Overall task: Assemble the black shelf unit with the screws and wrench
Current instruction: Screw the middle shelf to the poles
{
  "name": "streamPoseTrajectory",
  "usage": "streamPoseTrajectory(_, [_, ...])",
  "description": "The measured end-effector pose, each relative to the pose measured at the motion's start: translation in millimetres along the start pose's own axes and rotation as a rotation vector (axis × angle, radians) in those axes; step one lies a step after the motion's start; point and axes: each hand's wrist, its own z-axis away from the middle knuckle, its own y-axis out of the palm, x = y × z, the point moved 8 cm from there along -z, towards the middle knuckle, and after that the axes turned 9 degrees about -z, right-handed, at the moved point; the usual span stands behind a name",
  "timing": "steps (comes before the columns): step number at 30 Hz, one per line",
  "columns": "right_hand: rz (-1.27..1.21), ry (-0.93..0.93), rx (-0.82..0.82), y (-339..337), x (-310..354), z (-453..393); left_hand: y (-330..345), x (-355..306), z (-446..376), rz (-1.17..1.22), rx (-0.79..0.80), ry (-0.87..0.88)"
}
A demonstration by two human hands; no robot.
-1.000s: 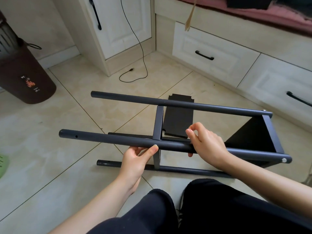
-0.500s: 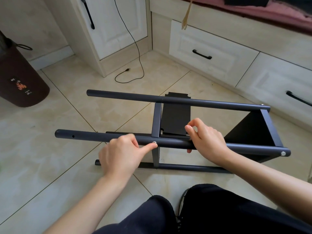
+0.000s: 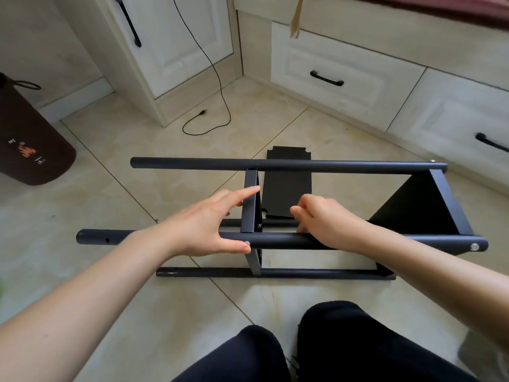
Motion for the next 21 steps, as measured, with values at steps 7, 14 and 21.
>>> streamPoseTrajectory(7, [-0.476, 0.045, 0.28, 37, 25, -26, 4, 0, -12, -0.028, 0.067, 0.106])
streamPoseTrajectory(14, [-0.725, 0.181, 0.566, 62, 24, -28, -7, -6, -21, -0.006, 0.009, 0.172])
streamPoseTrajectory(21, [-0.794, 0.261, 0.714, 69, 17, -28, -8, -9, -18, -0.12, 0.004, 0.221])
